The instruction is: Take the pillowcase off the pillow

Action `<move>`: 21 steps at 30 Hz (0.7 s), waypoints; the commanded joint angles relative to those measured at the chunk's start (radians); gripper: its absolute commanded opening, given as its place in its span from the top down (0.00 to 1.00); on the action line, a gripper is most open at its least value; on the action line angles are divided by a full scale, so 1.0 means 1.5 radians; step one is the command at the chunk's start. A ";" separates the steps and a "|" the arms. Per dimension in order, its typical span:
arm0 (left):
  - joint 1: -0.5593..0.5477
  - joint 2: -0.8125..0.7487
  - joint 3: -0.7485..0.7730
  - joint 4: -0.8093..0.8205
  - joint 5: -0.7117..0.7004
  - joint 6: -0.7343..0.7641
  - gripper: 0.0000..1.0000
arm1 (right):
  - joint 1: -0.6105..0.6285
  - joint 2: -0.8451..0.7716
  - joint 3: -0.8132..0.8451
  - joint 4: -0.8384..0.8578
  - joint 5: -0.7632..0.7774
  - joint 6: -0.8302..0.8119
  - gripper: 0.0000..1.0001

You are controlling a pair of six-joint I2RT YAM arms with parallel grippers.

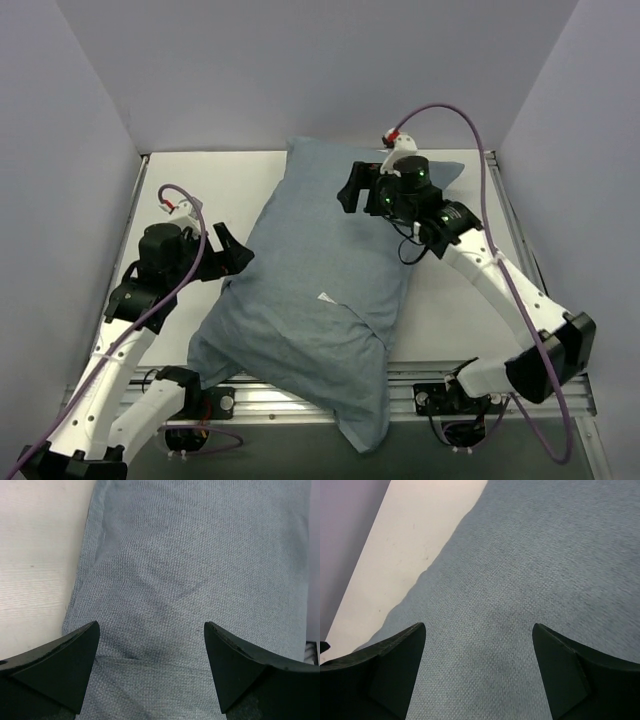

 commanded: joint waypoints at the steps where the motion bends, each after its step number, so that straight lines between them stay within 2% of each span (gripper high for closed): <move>1: 0.001 0.008 -0.014 0.018 0.082 0.002 0.06 | -0.015 -0.094 -0.053 -0.048 0.130 -0.027 0.16; 6: 0.001 0.086 0.003 0.081 0.071 0.009 0.06 | -0.090 -0.183 -0.165 -0.087 0.149 -0.001 0.14; 10: -0.001 0.160 0.012 0.117 0.101 -0.005 0.06 | -0.135 -0.212 -0.237 -0.060 0.105 0.016 0.13; 15: -0.025 0.167 -0.036 0.153 0.137 -0.032 0.06 | -0.124 -0.156 -0.273 0.011 -0.013 0.021 0.13; 21: -0.087 0.079 -0.142 0.147 0.109 -0.076 0.06 | -0.036 -0.027 -0.225 0.064 -0.025 -0.005 0.13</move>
